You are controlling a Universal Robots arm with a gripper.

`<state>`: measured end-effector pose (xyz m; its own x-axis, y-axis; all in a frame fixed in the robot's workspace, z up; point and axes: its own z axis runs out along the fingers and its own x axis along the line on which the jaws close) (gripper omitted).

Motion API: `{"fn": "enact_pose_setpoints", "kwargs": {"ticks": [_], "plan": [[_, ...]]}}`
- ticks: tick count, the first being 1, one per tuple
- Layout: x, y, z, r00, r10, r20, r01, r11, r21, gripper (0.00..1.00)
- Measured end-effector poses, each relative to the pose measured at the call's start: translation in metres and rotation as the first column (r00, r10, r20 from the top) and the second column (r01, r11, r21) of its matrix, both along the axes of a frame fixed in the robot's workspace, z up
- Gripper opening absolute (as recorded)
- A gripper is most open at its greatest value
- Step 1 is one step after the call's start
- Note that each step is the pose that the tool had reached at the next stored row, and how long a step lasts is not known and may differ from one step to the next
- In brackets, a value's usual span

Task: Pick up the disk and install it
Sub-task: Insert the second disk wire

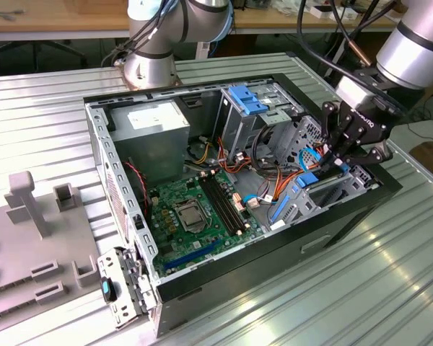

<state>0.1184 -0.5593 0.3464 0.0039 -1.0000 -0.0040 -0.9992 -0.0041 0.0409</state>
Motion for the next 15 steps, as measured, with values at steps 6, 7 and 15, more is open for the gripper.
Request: {"fn": "enact_pose_setpoints", "kwargs": {"ticks": [6,7,15], "plan": [[0.0000,0.0000,-0.0016,1.0000,0.007,0.0000,-0.007,1.0000,0.0005,0.17],[0.0000,0.0000,-0.0012,1.0000,0.007,0.0000,-0.007,1.0000,0.0010,0.17],[-0.0004,0.0001,0.0018,1.0000,0.007,0.0000,-0.007,1.0000,0.0008,0.17]]}}
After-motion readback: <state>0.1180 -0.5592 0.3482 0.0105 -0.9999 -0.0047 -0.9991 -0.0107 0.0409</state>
